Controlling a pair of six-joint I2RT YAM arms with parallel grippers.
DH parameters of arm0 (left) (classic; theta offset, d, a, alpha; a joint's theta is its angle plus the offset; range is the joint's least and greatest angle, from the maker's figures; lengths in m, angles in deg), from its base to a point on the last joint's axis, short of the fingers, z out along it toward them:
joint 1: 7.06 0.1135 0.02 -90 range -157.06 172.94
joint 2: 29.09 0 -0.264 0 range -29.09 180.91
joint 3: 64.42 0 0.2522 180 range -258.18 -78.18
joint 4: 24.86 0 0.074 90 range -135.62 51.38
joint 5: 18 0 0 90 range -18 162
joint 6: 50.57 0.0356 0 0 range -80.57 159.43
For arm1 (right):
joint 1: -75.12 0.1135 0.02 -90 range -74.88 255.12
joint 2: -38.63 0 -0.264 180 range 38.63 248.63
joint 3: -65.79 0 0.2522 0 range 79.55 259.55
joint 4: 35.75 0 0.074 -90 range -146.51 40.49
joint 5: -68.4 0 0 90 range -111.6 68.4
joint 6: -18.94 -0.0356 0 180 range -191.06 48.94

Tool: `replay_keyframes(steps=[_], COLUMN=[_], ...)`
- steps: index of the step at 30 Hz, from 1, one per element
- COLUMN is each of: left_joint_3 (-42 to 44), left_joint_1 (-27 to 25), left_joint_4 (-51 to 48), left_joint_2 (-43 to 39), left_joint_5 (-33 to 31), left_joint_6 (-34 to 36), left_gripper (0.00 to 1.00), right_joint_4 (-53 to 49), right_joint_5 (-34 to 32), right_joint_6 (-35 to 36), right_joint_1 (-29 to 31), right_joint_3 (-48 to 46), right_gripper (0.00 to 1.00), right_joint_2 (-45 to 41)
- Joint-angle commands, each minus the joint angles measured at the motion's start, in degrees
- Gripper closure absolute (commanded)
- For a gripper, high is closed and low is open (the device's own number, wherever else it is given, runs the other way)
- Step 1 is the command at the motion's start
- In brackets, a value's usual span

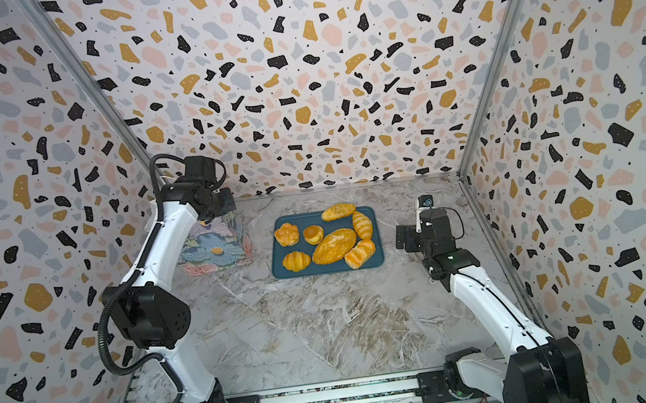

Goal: Place the fake bread into the paper bag

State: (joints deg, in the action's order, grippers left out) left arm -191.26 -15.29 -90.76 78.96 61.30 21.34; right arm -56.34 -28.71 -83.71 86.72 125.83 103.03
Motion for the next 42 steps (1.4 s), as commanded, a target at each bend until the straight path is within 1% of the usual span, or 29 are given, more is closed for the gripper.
replay_keyframes(steps=[1, 3, 7, 10, 12, 14, 16, 17, 18, 20, 22, 25, 26, 30, 33, 34, 38, 42], left_joint_3=[1.49, 2.40, 3.77, 6.35, 6.90, 6.54, 5.25, 4.64, 3.80, 1.70, -0.23, -3.85, -5.11, -11.56, -16.21, -16.51, -12.18, -5.14], left_joint_1=[-1.19, -1.93, -4.02, -5.89, -6.27, -6.27, -6.26, -6.27, -6.26, -6.27, -6.27, -6.25, -6.21, -5.93, -4.55, -3.81, 2.28, 11.92], left_joint_4=[-0.84, -0.77, -1.05, 1.86, 2.44, 2.02, 0.80, 0.51, 0.18, -0.38, -0.46, -1.10, -1.35, -3.79, -5.90, -5.93, -2.73, 0.98], left_joint_2=[-2.22, -2.50, -3.59, -5.42, -5.68, -5.49, -5.39, -5.48, -5.71, -6.16, -6.74, -7.22, -7.31, -7.46, -7.79, -8.41, -13.22, -17.28], left_joint_5=[1.15, 1.12, 3.55, 4.38, 4.89, 4.39, 1.98, 1.02, 0.11, -2.04, -3.13, -3.44, -3.44, -4.09, -5.31, -5.47, -4.44, -2.15], left_joint_6=[-1.49, -1.77, -3.62, -5.16, -5.54, -5.22, -4.63, -4.40, -4.18, -4.00, -3.93, -3.63, -3.56, -2.49, -1.80, -1.79, -2.04, -1.97], left_gripper=[1.00, 1.00, 0.99, 0.91, 0.75, 0.66, 0.60, 0.53, 0.44, 0.32, 0.18, 0.02, 0.00, 0.01, 0.01, 0.01, 0.01, 0.01], right_joint_4=[0.95, 1.03, 1.52, 2.07, 2.12, 1.84, 1.56, 1.35, 1.19, 1.04, 1.03, 0.95, 0.77, 0.21, -0.07, -0.14, -0.69, -2.46], right_joint_5=[-0.32, -0.33, -0.29, 0.04, 0.45, 0.67, 0.62, 0.68, 0.57, 0.35, 0.18, 0.19, 0.21, 0.27, 0.13, 0.13, -0.39, -1.83], right_joint_6=[-0.67, -0.59, -0.59, -0.68, -0.79, -0.80, -0.75, -0.66, -0.62, -0.45, -0.31, -0.34, -0.33, -0.53, -0.62, -0.67, -1.29, -1.90], right_joint_1=[0.18, 0.23, 0.18, 0.14, 0.23, 0.18, 0.18, 0.19, 0.19, 0.23, 0.19, 0.18, 0.18, 0.18, 0.18, 0.18, 0.19, 0.18], right_joint_3=[-0.05, 0.04, 0.04, -0.23, -0.11, -0.14, -0.21, -0.22, -0.29, -0.40, -0.57, -0.85, -0.92, -0.80, -0.56, -0.49, -0.09, 0.60], right_gripper=[0.01, 0.01, 0.01, 0.01, 0.01, 0.01, 0.01, 0.01, 0.01, 0.01, 0.01, 0.01, 0.01, 0.02, 0.01, 0.01, 0.01, 0.01], right_joint_2=[-0.64, -0.43, -0.21, 0.09, 0.31, 0.53, 0.37, 0.29, 0.21, -0.17, -0.49, -0.77, -0.81, -0.94, -1.04, -1.08, -0.71, 0.49])
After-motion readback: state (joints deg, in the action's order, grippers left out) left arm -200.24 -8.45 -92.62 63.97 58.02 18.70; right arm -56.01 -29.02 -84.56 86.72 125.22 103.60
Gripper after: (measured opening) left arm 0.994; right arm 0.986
